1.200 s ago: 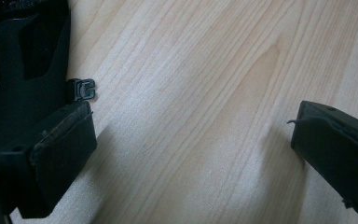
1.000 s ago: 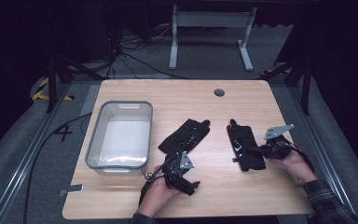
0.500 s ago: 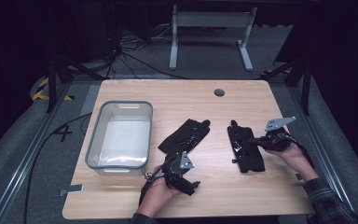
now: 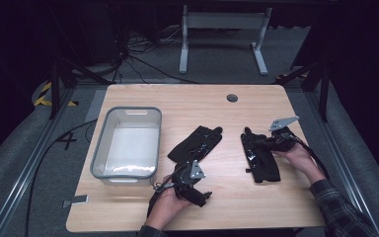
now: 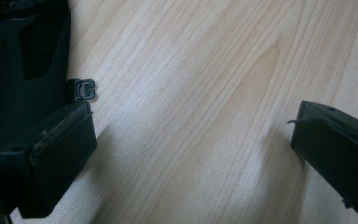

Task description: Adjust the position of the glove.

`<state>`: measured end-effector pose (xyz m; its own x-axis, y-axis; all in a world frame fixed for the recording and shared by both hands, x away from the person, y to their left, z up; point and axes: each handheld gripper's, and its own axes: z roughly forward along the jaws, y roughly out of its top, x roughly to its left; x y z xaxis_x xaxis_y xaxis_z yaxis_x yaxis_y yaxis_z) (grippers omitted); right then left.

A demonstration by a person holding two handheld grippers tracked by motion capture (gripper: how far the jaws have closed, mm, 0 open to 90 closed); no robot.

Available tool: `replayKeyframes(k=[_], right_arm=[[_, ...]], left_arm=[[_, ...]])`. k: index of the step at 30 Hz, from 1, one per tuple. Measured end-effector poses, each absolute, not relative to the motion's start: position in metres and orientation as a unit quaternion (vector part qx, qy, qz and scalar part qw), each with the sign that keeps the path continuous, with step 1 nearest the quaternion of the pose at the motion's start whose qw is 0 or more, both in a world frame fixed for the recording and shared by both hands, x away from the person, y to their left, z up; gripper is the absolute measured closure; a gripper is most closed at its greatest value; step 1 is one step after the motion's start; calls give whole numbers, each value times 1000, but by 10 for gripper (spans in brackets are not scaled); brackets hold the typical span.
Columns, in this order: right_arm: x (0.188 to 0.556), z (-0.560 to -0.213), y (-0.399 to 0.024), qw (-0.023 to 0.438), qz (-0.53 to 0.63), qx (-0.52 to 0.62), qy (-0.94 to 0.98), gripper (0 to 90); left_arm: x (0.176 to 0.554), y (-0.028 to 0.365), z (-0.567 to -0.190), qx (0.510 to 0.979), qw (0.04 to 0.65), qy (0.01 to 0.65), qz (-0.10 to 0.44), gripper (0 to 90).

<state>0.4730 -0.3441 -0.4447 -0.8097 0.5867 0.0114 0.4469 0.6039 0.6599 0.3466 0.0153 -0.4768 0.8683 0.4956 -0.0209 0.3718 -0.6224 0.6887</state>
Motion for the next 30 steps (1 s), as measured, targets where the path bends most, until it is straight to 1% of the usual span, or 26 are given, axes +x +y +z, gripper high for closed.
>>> replayKeyframes(k=[11, 23, 30], right_arm=[[467, -447, -344, 101, 336, 291, 890, 900], [432, -448, -341, 98, 329, 283, 896, 900], [410, -449, -343, 87, 333, 291, 893, 900]], left_arm=[[347, 15, -477, 897, 361, 242, 86, 3], [347, 15, -477, 897, 361, 242, 86, 3], [347, 15, -477, 897, 361, 242, 86, 3]])
